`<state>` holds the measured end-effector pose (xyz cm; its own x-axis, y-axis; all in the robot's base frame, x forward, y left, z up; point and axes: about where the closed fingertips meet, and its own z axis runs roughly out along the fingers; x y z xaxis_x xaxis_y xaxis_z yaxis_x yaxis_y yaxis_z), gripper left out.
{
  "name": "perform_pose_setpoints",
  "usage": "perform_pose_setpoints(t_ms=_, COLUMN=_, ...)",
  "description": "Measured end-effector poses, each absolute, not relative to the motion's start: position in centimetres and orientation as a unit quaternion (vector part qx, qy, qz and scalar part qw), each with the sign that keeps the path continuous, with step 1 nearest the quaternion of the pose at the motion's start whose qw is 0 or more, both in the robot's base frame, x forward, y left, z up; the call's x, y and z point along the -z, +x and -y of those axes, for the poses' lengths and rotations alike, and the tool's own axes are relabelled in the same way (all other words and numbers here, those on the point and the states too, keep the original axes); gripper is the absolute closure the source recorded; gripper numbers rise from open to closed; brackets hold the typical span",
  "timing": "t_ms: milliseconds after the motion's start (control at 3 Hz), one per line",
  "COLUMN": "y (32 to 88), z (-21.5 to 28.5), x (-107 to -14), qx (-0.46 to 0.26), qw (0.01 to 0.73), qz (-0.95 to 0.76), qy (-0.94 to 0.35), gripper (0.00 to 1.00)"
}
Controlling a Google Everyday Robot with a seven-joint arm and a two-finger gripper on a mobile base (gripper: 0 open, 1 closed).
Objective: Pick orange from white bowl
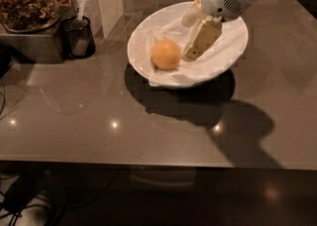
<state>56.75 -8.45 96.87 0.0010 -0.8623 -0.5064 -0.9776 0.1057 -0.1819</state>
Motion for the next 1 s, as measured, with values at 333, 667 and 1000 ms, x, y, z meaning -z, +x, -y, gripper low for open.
perform_pose_setpoints(t_ms=333, y=57.2, z=8.1, x=-96.3, qx=-0.118, qw=0.255, qz=-0.698, qy=-0.659, gripper=0.35)
perform_pose_setpoints(t_ms=667, y=58.3, z=7.1, x=-95.3, qx=-0.131, qw=0.255, qz=-0.693, qy=-0.661, gripper=0.30)
perform_pose_setpoints(t_ms=1000, y=59.5, z=6.2, x=-94.3, qx=-0.144, qw=0.255, qz=-0.689, qy=-0.663, gripper=0.30)
